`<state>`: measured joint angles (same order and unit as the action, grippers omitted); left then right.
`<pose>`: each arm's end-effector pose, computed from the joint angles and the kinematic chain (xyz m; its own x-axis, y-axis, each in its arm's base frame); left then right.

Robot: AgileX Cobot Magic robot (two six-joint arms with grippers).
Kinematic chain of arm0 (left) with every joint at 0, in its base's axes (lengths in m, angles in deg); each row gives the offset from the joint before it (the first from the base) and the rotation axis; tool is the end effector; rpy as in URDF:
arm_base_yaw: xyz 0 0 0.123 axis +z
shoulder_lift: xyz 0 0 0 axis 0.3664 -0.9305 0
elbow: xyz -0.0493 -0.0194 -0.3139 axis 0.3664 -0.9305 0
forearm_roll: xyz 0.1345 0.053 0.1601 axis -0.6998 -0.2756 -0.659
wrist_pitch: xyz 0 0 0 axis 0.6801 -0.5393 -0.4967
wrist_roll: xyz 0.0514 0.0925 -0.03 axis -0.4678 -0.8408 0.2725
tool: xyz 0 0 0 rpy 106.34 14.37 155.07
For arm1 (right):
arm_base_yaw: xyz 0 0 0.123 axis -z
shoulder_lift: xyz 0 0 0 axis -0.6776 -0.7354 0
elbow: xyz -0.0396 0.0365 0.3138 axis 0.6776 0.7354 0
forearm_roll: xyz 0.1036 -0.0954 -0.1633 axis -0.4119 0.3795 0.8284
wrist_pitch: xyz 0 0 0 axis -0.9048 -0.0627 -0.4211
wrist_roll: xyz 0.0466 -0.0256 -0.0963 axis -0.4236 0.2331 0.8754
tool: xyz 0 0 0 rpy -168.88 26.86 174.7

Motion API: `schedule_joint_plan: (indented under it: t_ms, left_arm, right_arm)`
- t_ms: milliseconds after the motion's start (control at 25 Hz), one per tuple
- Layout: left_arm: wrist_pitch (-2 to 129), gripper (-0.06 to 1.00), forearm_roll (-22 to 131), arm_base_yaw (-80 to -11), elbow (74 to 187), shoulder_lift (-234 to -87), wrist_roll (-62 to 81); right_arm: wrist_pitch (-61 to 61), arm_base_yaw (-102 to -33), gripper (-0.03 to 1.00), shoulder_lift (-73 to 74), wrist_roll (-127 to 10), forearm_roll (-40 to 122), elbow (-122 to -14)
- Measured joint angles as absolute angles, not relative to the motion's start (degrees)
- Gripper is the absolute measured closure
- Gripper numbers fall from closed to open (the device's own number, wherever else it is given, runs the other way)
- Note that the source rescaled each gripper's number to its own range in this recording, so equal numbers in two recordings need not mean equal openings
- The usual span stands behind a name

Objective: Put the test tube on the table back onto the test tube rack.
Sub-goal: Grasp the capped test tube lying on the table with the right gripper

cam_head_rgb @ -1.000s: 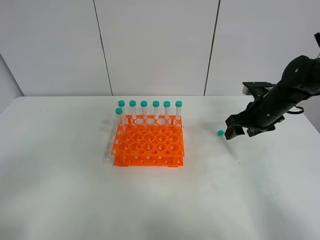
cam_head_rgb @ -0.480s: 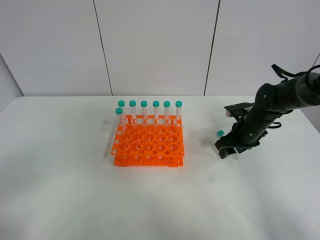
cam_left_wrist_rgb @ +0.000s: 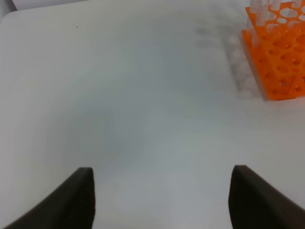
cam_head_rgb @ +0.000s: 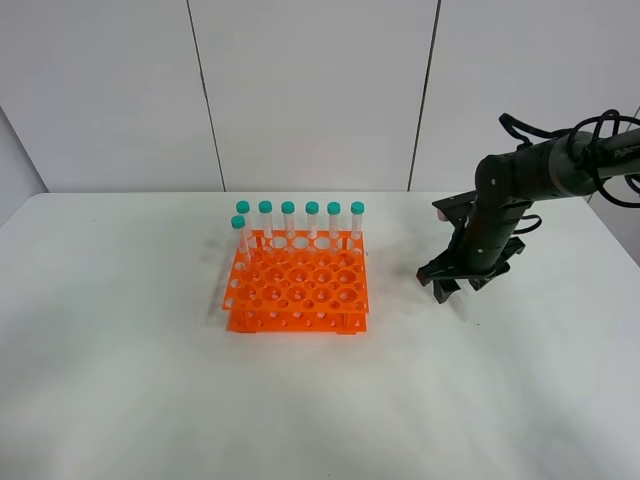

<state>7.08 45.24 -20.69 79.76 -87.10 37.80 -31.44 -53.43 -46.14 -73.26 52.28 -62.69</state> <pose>-0.0542 -0.0072 0.2510 -0.4447 0.0678 -0.8931 0.0724 0.9966 0.0396 0.3842 0.0687 0.1547 -0.9151 -0.3659 -0.1696 -0.3587 0.9306 -0.0722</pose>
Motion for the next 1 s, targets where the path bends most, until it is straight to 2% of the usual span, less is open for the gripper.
schedule_joint_plan:
  t_ms: [1000]
  left_arm:
    - [7.08,-0.06,44.35,-20.69,79.76,-87.10,37.85]
  right_arm:
    - [-34.09,-53.30,0.22,-47.58,-78.34,51.06,-62.85]
